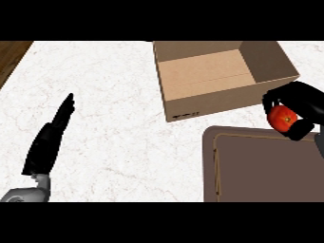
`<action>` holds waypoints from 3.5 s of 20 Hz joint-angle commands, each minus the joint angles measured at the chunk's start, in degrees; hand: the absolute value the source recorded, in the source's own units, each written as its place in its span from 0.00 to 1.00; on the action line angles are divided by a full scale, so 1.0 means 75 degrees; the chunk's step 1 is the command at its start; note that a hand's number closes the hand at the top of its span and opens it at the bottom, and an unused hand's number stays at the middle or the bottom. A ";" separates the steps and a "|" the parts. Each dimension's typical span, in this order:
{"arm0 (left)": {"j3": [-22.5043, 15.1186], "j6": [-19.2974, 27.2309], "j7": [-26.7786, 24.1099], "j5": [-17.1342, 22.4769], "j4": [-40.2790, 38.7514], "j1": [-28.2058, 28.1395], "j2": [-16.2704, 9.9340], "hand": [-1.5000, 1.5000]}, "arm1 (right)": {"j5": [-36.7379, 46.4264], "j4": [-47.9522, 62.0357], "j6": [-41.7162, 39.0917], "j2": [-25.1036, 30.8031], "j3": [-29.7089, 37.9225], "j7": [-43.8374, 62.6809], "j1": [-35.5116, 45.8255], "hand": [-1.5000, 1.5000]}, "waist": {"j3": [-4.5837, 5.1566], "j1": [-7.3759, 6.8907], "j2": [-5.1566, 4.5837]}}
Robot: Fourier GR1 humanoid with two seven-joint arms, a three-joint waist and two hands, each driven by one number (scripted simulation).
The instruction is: Pick the tomato from the tray and place it in the cardboard box
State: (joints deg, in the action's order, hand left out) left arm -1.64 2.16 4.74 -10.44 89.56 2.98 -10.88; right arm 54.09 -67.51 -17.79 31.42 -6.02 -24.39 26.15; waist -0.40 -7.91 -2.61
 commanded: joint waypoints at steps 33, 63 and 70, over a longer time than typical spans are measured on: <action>0.0093 0.0023 0.0267 -0.0095 -0.0362 0.0480 -0.0013 0.50 | -0.3678 0.4629 -0.2068 0.0216 -0.0096 -0.5423 0.5259 1.00 | 0.0042 0.0147 0.0072; 0.0304 0.0001 0.0082 -0.0018 -0.0332 0.0170 0.0004 0.50 | -0.3902 0.7664 -0.0988 -0.3175 -0.0845 -0.4050 0.6364 0.00 | 0.0049 0.0516 0.0129; 0.0197 0.0039 0.0090 -0.0125 -0.0158 0.0108 0.0040 0.50 | -0.5297 0.8235 -0.2226 -0.2490 0.0497 -0.3298 0.6736 0.00 | 0.0040 0.0438 0.0089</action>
State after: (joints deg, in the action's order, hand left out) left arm 0.64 2.19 4.95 -10.84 87.56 3.87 -11.11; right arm 19.08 -8.21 -23.74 10.15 -6.90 -46.90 75.83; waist -0.04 -4.48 -1.80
